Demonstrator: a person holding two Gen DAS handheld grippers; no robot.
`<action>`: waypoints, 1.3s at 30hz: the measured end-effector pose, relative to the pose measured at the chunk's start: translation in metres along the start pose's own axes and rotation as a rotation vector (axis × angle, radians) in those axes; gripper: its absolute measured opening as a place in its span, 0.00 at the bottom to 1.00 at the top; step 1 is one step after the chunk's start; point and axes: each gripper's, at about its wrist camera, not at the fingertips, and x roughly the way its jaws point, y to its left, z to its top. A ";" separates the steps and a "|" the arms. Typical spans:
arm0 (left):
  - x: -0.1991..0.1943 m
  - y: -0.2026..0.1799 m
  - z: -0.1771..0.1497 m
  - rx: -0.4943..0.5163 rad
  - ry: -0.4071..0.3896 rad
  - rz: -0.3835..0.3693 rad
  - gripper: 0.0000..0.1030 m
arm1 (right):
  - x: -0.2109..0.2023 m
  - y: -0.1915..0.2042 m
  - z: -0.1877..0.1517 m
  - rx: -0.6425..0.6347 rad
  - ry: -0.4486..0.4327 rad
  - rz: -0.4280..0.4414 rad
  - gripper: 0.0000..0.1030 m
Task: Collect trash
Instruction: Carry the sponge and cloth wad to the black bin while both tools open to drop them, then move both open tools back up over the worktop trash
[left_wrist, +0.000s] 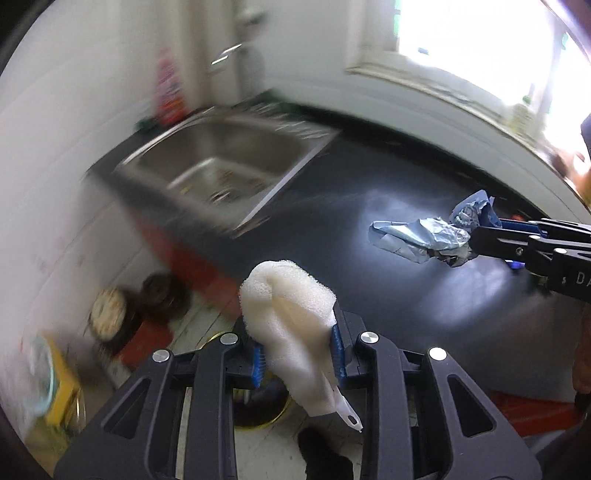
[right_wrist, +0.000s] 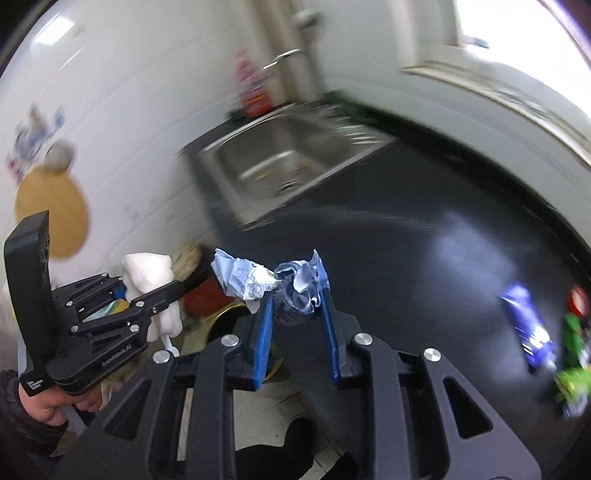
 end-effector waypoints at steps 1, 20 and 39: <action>0.000 0.015 -0.008 -0.030 0.011 0.016 0.26 | 0.015 0.017 0.002 -0.026 0.028 0.027 0.25; 0.046 0.113 -0.074 -0.185 0.088 0.038 0.26 | 0.145 0.114 -0.005 -0.129 0.247 0.047 0.26; 0.079 0.134 -0.080 -0.154 0.117 0.023 0.57 | 0.182 0.115 0.003 -0.115 0.293 0.024 0.62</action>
